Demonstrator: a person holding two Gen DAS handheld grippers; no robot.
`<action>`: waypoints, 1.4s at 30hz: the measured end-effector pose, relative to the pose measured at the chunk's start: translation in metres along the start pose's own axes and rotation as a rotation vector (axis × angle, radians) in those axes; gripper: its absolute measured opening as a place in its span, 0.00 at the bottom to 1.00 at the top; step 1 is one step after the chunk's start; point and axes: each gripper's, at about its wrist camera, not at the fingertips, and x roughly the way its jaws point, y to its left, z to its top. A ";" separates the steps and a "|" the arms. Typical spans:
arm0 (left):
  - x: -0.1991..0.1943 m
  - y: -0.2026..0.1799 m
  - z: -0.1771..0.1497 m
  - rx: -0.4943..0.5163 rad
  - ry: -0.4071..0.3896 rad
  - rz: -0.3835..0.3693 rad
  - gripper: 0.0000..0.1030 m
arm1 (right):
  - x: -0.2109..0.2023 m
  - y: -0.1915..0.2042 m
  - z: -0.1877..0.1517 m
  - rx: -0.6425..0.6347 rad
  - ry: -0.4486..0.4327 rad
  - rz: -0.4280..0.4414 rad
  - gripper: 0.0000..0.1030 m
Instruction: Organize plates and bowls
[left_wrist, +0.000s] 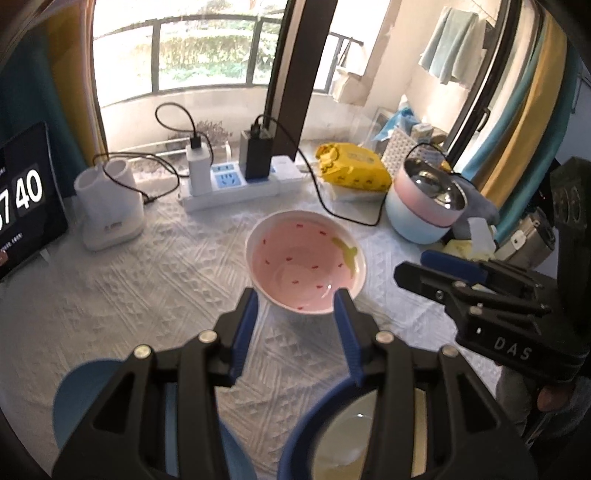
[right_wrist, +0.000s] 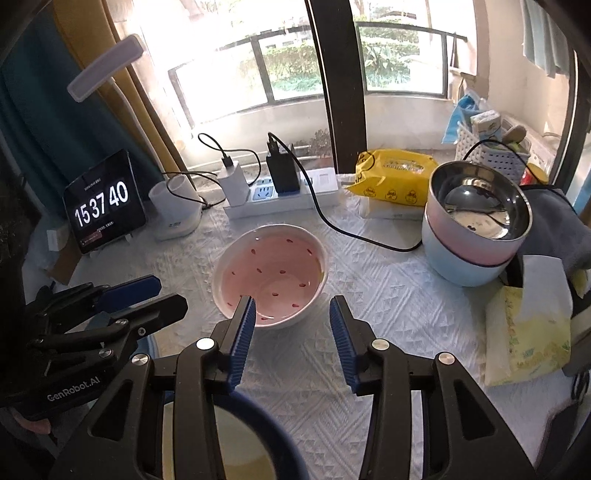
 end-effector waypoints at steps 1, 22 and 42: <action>0.004 0.001 0.001 -0.001 0.005 0.000 0.43 | 0.004 -0.001 0.001 0.000 0.008 0.004 0.43; 0.082 0.024 0.029 -0.012 0.166 0.023 0.43 | 0.086 -0.023 0.025 -0.007 0.146 0.060 0.43; 0.122 0.032 0.031 -0.010 0.194 0.086 0.42 | 0.136 -0.033 0.019 0.017 0.239 0.081 0.29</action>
